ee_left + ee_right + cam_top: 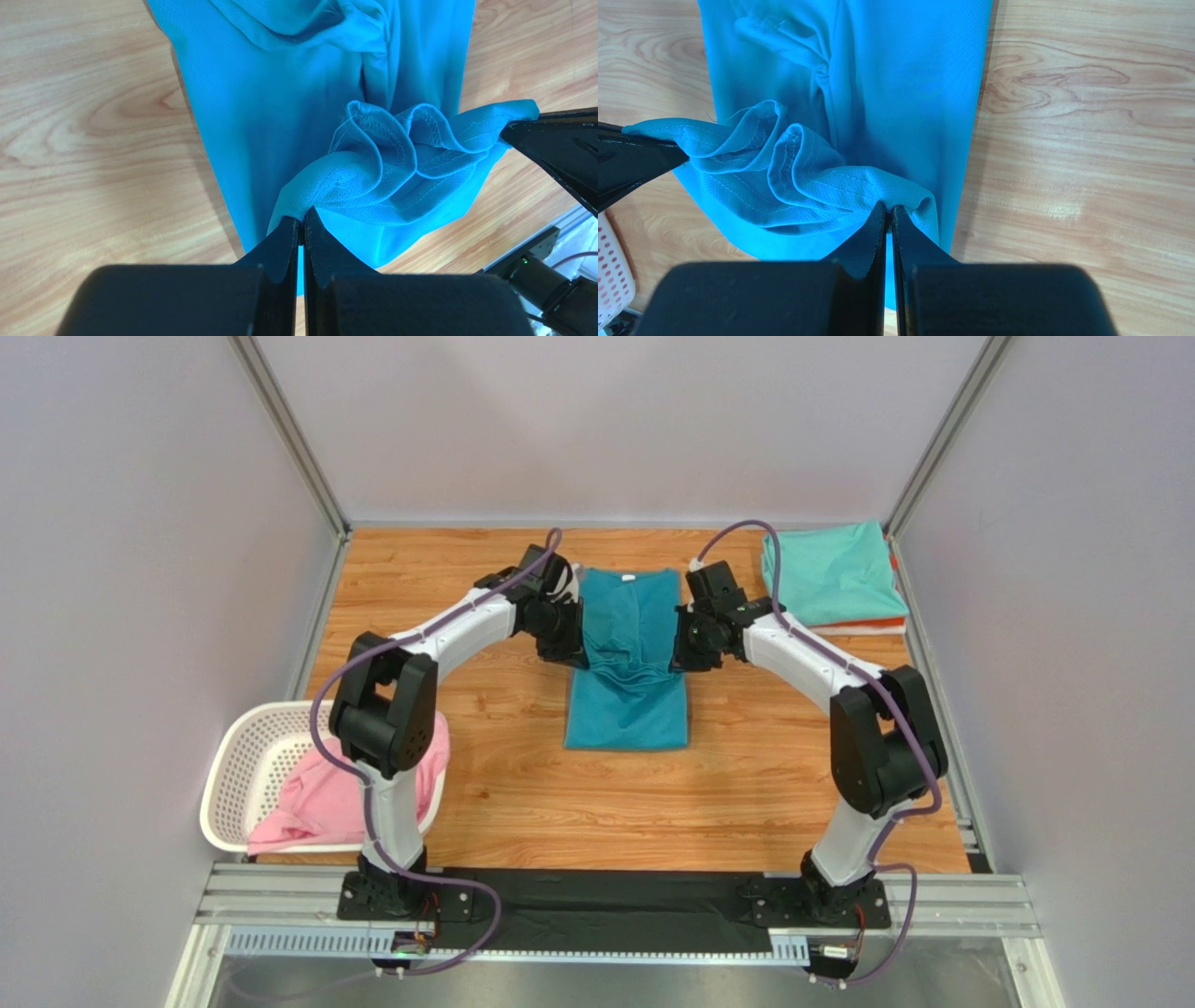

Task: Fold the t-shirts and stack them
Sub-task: Fold the tshirt

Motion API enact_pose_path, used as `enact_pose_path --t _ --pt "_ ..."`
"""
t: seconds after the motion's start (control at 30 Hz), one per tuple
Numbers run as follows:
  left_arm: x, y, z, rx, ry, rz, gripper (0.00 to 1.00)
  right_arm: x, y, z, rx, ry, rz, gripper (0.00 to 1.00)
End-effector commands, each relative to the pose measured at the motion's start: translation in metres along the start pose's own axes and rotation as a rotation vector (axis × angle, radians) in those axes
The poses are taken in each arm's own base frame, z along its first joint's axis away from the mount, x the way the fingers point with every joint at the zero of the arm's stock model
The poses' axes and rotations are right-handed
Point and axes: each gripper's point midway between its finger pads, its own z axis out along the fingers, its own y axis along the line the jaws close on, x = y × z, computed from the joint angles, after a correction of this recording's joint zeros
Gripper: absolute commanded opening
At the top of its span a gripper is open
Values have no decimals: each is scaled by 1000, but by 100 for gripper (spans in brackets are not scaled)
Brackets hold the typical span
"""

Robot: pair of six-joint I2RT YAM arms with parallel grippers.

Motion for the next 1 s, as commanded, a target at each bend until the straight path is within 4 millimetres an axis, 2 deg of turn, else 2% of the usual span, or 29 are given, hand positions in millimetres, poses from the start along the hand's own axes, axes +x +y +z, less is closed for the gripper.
enact_pose_path --t 0.0,0.1,0.2,0.23,0.27,0.3,0.33,0.43,0.5,0.53,0.57,0.6,0.63,0.67,0.7,0.77,0.8,0.83,0.87,0.9,0.93,0.97 --pt "-15 -4 4 46 -10 17 1 -20 4 9 -26 -31 -2 1" --pt "-16 4 11 38 2 -5 4 -23 -3 20 -9 -16 15 3" --pt "-18 10 17 35 13 -24 12 -27 -9 29 3 -14 29 7" --pt "-20 10 17 41 11 -27 25 -27 -9 31 5 -12 19 13" --pt "-21 10 17 49 13 -31 31 -31 -8 31 2 -18 7 18" --pt "-22 8 15 54 12 -29 42 -32 -8 31 5 -18 1 26" --pt "-23 8 14 55 9 -28 51 -32 -8 31 6 -17 -2 28" --pt "-26 2 3 58 -5 -29 76 -40 -2 19 -12 -44 -8 46" --pt "-29 -1 -12 48 -37 -25 85 -44 2 4 -27 -74 -14 57" --pt "-29 -2 -17 44 -47 -27 98 -45 3 -1 -33 -83 -15 77" --pt "-29 -1 -23 36 -60 -28 100 -45 5 -8 -40 -91 -15 100" --pt "-25 -4 -34 36 -75 -26 100 -47 11 -21 -66 -112 -22 100" --pt "-23 -5 -40 37 -83 -29 100 -40 9 -24 -70 -102 -14 100" --pt "-12 1 -41 21 -70 -41 100 -40 14 -36 -90 -123 -17 100" --pt "-12 -3 -55 26 -99 -36 100 -35 17 -40 -110 -121 -20 100" --pt "-2 -1 -65 16 -110 -48 100 -21 16 -43 -132 -113 -22 100" --pt "12 1 -73 13 -111 -59 100 -18 23 -52 -168 -119 -27 100" --pt "18 2 -77 13 -118 -65 100 -7 21 -50 -176 -104 -26 100" --pt "38 10 -75 0 -91 -85 100 -5 26 -57 -201 -113 -29 100" --pt "39 5 -87 20 -132 -83 100 1 35 -59 -241 -101 -41 100" --pt "48 8 -89 18 -132 -93 100 9 36 -59 -252 -88 -45 100" --pt "68 16 -85 5 -102 -115 100 15 38 -59 -258 -80 -49 100"
